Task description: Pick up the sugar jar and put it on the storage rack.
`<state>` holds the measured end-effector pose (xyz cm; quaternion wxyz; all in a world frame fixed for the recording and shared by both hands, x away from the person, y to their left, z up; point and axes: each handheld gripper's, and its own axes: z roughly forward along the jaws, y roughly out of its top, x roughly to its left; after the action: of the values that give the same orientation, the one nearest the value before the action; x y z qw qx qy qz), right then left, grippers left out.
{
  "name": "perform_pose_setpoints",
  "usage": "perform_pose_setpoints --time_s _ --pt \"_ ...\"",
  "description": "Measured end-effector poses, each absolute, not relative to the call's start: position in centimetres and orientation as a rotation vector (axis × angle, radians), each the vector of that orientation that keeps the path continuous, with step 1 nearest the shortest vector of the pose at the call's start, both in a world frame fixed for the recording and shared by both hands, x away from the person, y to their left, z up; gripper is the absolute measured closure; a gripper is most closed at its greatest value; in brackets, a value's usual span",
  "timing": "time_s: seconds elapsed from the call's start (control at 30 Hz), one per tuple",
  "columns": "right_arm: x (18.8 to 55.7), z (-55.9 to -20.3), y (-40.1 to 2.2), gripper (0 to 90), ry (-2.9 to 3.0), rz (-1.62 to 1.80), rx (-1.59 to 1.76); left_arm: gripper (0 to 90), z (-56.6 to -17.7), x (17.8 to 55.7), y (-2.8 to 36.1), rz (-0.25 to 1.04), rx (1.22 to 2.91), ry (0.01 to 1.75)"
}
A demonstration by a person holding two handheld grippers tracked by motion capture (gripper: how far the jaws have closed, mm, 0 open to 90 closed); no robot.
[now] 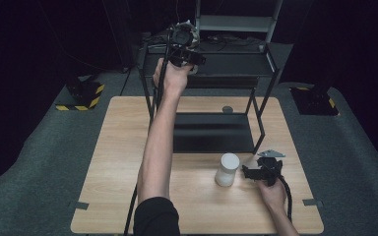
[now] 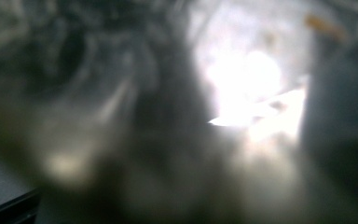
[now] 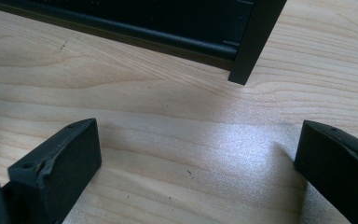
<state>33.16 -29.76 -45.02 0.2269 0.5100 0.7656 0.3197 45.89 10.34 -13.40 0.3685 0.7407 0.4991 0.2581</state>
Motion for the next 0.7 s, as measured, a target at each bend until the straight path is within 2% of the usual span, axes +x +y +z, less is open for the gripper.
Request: perform_pose_setpoints --time_s 0.63,0.7 --pt "33.2 -45.0 -29.8 0.0 2.109 0.881 1.405 29.4 -14.4 46.0 10.6 0.671 1.891 1.265" --pt "33.2 -45.0 -29.8 0.0 2.110 0.880 1.405 14.9 -14.8 45.5 10.8 0.690 1.875 1.241"
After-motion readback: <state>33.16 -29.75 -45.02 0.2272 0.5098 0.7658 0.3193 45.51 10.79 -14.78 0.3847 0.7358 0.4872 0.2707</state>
